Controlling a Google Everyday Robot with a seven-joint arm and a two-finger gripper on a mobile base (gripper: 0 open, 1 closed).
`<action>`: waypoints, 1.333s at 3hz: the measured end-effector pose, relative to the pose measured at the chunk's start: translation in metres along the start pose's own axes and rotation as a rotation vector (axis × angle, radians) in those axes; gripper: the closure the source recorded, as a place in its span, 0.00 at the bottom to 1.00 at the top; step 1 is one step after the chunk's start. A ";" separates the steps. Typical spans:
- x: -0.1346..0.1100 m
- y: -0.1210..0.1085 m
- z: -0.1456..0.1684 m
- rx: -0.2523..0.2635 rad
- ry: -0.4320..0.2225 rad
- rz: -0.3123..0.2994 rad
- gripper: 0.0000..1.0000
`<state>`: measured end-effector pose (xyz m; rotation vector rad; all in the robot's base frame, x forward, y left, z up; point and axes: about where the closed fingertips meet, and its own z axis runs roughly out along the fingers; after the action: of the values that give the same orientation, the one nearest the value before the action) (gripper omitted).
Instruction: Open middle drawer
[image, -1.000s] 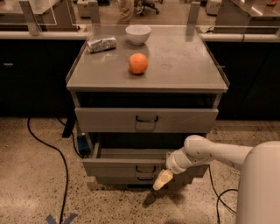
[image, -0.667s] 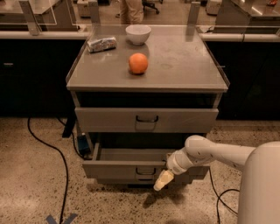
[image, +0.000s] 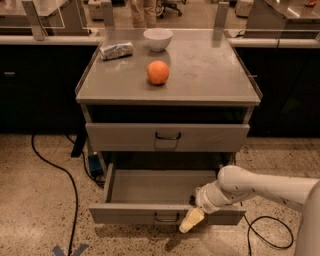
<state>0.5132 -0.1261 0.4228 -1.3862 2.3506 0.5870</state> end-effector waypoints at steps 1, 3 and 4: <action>0.003 0.004 0.004 -0.010 0.003 0.003 0.00; 0.028 0.039 0.004 -0.080 0.048 0.036 0.00; 0.039 0.055 -0.015 -0.075 0.061 0.065 0.00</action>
Offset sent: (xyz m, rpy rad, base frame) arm -0.0417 0.0033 -0.0199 -0.0017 0.0939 0.0196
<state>0.4452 -0.1388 0.4254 -1.3831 2.4530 0.6657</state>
